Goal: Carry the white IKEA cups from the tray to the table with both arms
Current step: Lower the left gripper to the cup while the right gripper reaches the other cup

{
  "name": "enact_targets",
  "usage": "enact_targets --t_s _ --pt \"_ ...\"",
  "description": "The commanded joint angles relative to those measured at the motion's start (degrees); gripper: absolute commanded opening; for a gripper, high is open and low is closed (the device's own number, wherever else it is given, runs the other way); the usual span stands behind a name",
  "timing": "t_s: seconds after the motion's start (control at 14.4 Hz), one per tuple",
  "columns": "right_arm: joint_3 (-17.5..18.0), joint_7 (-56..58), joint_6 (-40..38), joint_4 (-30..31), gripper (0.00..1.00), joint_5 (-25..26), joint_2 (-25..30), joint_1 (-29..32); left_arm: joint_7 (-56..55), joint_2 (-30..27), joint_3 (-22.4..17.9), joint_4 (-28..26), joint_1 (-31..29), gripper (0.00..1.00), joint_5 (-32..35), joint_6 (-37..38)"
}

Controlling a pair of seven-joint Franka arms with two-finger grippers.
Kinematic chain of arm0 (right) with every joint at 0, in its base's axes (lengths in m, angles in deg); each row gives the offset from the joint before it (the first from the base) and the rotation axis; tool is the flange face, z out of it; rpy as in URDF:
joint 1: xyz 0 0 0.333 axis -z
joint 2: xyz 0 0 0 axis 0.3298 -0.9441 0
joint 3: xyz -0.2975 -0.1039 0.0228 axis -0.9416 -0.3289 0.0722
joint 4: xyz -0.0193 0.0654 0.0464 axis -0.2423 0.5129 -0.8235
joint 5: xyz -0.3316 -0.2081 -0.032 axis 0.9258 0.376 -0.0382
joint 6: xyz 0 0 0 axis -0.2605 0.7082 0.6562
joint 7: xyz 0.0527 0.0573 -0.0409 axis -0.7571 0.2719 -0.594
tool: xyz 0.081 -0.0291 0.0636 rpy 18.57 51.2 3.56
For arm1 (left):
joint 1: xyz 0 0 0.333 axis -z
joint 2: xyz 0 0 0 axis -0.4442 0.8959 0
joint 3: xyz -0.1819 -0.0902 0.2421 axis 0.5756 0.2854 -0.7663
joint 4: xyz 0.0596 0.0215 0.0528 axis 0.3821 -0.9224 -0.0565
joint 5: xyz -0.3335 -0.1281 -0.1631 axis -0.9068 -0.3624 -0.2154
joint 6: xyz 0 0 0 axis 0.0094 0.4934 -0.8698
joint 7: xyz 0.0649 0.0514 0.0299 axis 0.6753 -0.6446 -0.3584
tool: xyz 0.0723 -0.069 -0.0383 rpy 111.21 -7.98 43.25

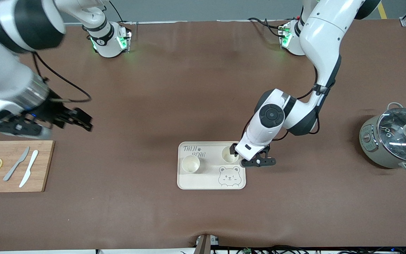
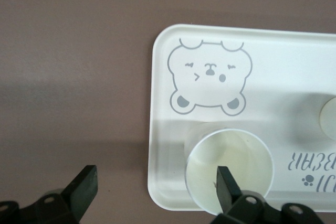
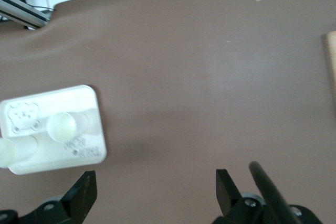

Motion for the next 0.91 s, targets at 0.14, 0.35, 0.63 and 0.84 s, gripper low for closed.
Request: enact_targets --t_s 0.14,0.35,0.63,0.84 --pt "-0.7 -10.2 10.7 -3.2 1.0 0.0 -10.0 -6.3 -3.5 0.3 -0.2 -0.1 1.6 1.0 1.8 -0.9" --pt "-0.8 -11.4 17.3 -3.7 1.0 0.3 -15.2 -7.5 -4.5 0.7 -0.2 -0.7 2.0 1.0 1.8 -1.4" --pt "-1.0 -11.6 18.4 -6.8 1.0 1.1 -20.4 -9.1 -4.8 1.4 -0.3 -1.0 2.3 1.0 2.6 -1.6" --pt "-1.0 -12.3 21.1 -7.2 1.0 5.1 -22.7 -10.6 -5.2 1.4 -0.3 -1.0 2.3 1.0 2.6 -1.6"
